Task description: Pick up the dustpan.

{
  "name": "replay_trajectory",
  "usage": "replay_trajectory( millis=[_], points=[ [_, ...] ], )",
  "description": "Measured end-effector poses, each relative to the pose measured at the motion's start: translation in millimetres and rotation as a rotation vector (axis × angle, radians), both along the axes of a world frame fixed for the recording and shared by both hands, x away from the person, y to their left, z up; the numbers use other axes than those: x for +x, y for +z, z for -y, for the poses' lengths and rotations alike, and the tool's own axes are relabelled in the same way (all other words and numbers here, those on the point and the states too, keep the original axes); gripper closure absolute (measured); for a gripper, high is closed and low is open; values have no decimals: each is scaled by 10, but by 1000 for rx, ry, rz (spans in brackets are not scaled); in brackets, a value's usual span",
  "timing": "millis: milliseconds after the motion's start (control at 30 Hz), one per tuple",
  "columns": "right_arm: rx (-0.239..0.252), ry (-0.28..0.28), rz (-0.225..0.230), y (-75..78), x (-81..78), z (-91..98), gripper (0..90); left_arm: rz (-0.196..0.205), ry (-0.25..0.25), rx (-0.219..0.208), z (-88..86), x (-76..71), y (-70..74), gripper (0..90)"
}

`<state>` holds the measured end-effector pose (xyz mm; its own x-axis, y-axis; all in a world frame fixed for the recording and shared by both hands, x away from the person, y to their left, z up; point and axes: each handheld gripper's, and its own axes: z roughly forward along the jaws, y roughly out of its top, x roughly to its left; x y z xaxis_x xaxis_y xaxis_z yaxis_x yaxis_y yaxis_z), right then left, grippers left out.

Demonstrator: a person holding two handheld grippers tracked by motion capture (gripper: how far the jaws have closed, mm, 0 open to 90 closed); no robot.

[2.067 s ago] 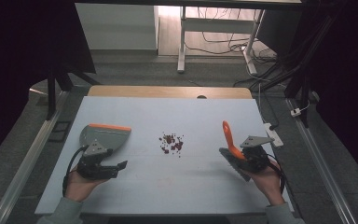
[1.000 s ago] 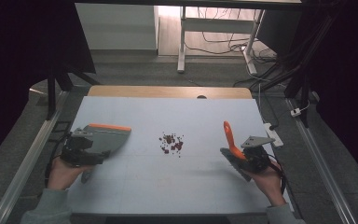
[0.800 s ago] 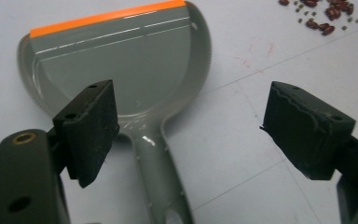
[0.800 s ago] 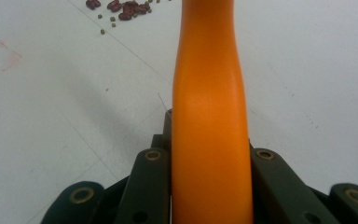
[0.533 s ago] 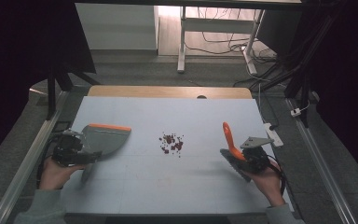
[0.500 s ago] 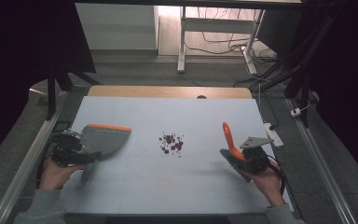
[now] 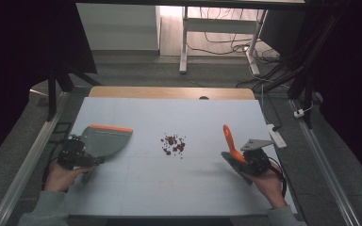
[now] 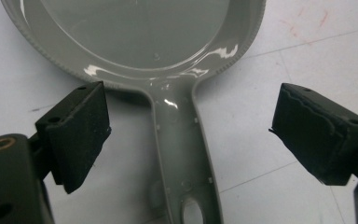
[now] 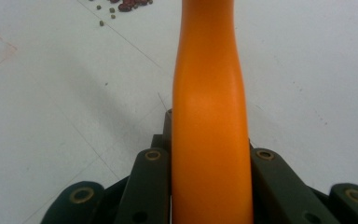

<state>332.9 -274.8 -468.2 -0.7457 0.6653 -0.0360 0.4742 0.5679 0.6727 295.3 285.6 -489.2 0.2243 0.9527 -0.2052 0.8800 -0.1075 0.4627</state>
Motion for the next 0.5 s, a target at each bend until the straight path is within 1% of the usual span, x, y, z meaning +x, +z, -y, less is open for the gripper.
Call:
replay_trajectory(
  millis=[133,267,300,433,500],
  points=[
    [-3,-1,6,3,-2,-9,770,-16,1,5,3,7,-50,125],
    [-7,-1,3,-8,-1,-15,770,-35,6,27,21,36,-111,125],
    [-7,0,2,-11,0,-15,770,-41,8,23,24,46,-130,125],
    [-12,-2,0,-17,-2,-24,769,-79,-2,35,40,80,-210,129],
    [-13,-2,2,-18,-3,-25,770,-87,-5,28,42,93,-242,131]
  ],
)
